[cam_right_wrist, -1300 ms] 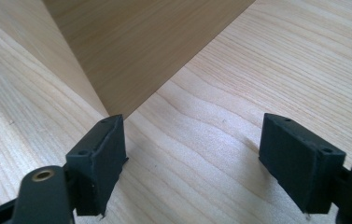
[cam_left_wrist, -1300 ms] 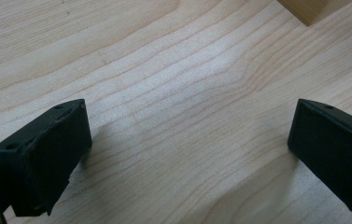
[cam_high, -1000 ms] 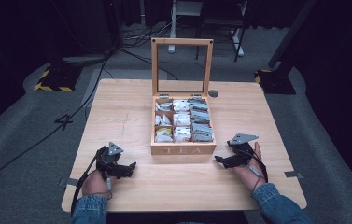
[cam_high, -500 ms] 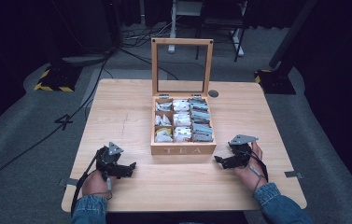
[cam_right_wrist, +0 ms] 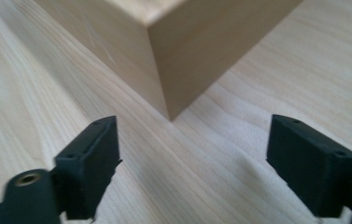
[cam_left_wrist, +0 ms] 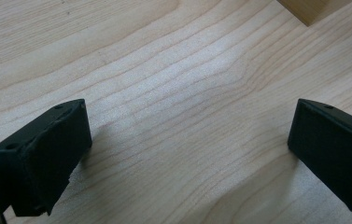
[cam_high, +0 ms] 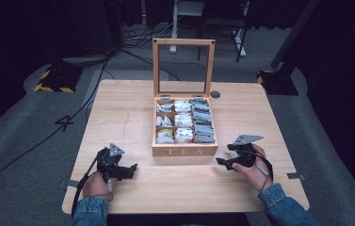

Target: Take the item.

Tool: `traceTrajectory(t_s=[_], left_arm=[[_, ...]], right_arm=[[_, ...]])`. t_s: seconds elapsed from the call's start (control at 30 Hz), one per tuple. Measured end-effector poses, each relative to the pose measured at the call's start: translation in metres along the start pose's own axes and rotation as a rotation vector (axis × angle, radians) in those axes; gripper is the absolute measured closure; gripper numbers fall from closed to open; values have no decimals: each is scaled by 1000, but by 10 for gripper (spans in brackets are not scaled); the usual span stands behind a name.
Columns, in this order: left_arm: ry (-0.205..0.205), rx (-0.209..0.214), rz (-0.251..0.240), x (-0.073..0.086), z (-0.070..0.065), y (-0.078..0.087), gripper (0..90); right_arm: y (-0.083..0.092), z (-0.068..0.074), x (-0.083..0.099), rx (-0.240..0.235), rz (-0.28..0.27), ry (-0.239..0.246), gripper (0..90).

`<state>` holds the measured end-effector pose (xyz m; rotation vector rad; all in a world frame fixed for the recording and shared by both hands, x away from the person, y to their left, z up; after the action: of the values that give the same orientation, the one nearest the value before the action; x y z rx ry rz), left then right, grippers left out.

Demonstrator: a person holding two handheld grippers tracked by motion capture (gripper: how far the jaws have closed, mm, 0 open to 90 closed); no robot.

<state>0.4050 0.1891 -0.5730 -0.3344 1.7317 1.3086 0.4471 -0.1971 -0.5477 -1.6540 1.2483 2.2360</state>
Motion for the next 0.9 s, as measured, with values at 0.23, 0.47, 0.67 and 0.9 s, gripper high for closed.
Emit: traceTrajectory(t_s=[0.23,0.47,0.67,0.9], left_arm=[[-1,0,-1,0,0,0,0],[3,-9,-3,1,1,1,0],[7,-5,-2,1,1,0,0],[6,-6,-2,0,2,0,0]], right_arm=[[16,2,-27,-22,-75,-28,225],[30,4,-60,-48,-148,-26,349],[32,6,-79,-68,-190,-27,424],[30,10,-93,-85,-201,-19,462]])
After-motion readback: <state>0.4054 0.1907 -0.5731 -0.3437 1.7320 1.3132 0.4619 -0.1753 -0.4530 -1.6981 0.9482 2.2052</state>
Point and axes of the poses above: each handheld gripper's, and its own axes: y roughly backward along the jaws, x roughly out of its underside, z roughly to its left, the point moved 9 cm from there along -y, roughly forward along the jaws, and after that the axes turned 10 degrees about -z, right-handed, at the moved point
